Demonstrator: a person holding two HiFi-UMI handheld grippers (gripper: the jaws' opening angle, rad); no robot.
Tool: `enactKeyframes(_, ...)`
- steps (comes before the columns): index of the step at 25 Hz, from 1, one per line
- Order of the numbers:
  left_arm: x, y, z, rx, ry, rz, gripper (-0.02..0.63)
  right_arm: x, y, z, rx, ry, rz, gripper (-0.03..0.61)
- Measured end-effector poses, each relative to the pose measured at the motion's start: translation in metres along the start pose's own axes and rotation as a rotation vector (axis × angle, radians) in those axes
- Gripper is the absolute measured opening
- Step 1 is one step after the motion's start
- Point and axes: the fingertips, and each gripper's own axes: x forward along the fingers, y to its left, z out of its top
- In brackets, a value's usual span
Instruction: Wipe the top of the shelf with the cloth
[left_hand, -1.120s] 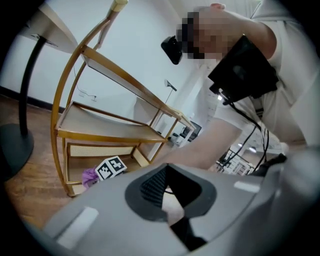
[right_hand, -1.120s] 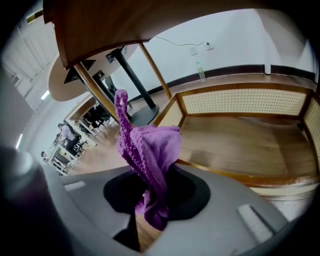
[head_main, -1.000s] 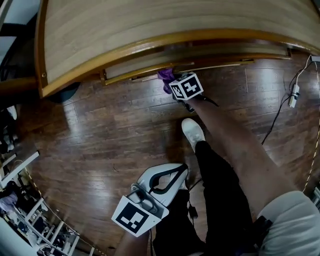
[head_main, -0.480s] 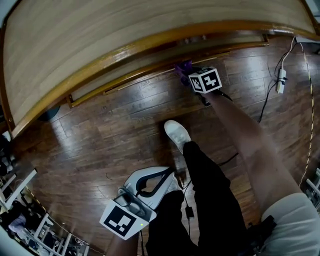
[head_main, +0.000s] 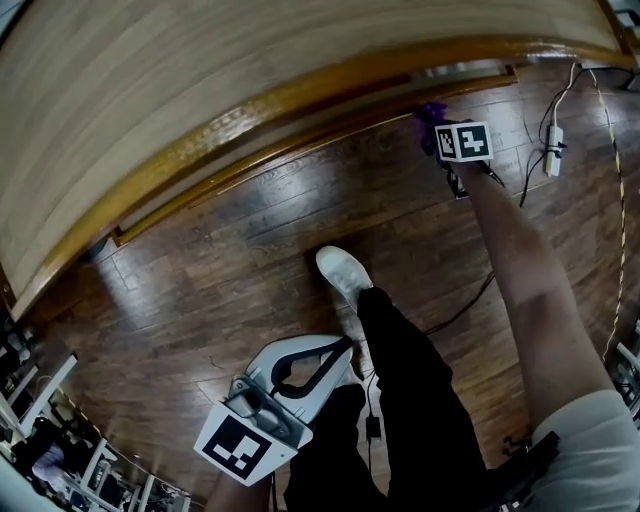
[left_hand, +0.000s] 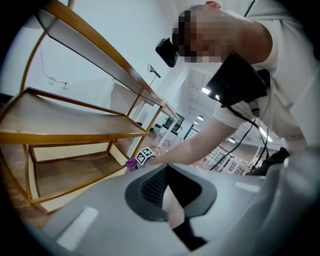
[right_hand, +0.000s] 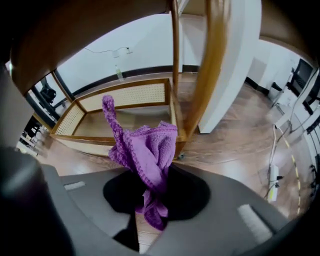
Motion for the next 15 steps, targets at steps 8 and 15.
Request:
enactKeyframes(8, -0.008, 0.008, 0.008, 0.025, -0.071, 0.050, 0.018, -0.010, 0.065, -0.020, -0.113, -0.014, 0.076, 0.100)
enactKeyframes(15, -0.058, 0.016, -0.004, -0.029, -0.107, 0.154, 0.018, 0.003, 0.349, -0.053, -0.333, 0.002, 0.497, 0.100)
